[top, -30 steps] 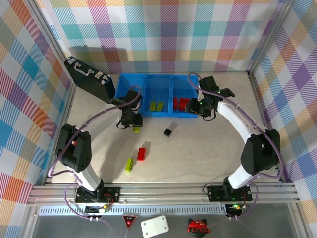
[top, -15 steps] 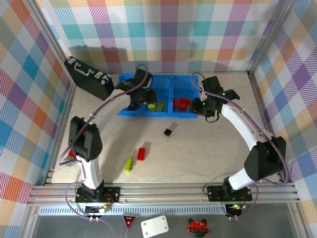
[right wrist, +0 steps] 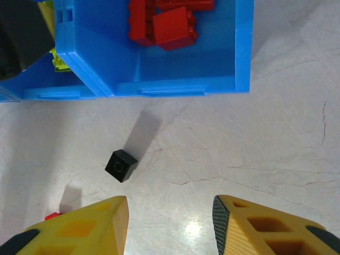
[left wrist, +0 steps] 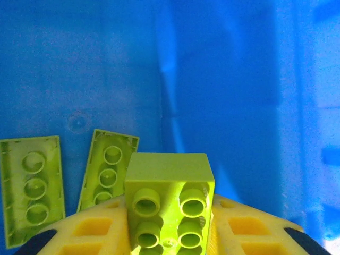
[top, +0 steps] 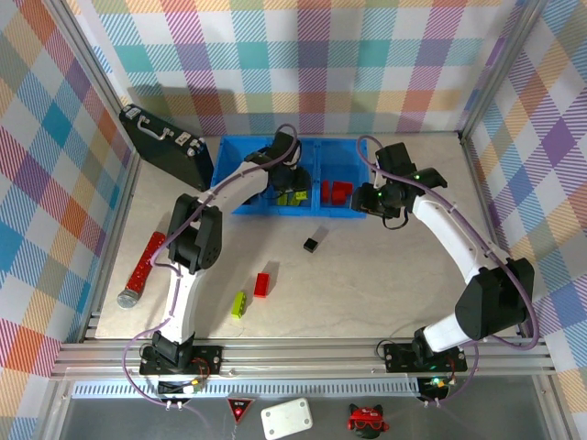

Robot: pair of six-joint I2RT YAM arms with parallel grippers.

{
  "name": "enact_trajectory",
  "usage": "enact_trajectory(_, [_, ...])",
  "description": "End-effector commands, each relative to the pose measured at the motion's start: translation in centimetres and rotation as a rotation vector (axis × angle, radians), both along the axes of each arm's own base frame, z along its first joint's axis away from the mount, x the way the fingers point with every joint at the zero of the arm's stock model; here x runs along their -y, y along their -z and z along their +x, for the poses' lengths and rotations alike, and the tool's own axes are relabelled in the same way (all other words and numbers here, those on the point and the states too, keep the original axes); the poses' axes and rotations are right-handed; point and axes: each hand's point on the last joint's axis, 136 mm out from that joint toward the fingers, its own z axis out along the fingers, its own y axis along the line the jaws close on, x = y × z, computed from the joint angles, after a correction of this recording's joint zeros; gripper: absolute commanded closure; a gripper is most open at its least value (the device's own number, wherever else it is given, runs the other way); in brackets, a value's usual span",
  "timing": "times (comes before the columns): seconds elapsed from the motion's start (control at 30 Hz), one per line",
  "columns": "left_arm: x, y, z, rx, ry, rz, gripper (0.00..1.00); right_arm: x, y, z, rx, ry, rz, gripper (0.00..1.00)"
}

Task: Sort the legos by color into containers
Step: Place the lego in the container.

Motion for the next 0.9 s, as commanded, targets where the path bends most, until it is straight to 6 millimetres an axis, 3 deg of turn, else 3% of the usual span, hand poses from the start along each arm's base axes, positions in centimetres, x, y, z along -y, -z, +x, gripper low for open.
enact_trajectory(0.0, [1.9, -0.1, 0.7, 0.02, 0.049, -0.059, 0.66, 0.5, -0.4, -1.0, -0.004, 0.008, -0.01, 0.53])
enact_trajectory(0.13, [2.3, 1.4, 0.6, -0.004, 0.064, -0.067, 0.62, 0.5, -0.3, -1.0, -0.006, 0.011, -0.009, 0.53])
enact_trajectory(0.3, [1.9, 0.9, 0.5, 0.008, 0.065, -0.054, 0.54, 0.4, -0.3, -1.0, -0.008, 0.015, 0.0, 0.53])
enact_trajectory(0.4, [1.6, -0.3, 0.4, 0.024, 0.063, -0.055, 0.48, 0.3, -0.3, -1.0, -0.006, 0.016, 0.004, 0.53])
enact_trajectory(0.6, [0.9, -4.4, -0.4, 0.06, 0.059, -0.067, 0.48, -0.2, -0.3, -1.0, -0.014, 0.01, 0.032, 0.53])
enact_trajectory(0.77, [-0.6, -7.9, -2.3, 0.079, 0.05, -0.044, 0.48, -1.1, 0.4, -1.1, -0.03, -0.015, 0.05, 0.53])
enact_trajectory(0.87, [-2.0, -9.0, -4.3, 0.069, 0.039, -0.016, 0.48, -2.0, 1.0, -1.2, -0.04, -0.037, 0.051, 0.54])
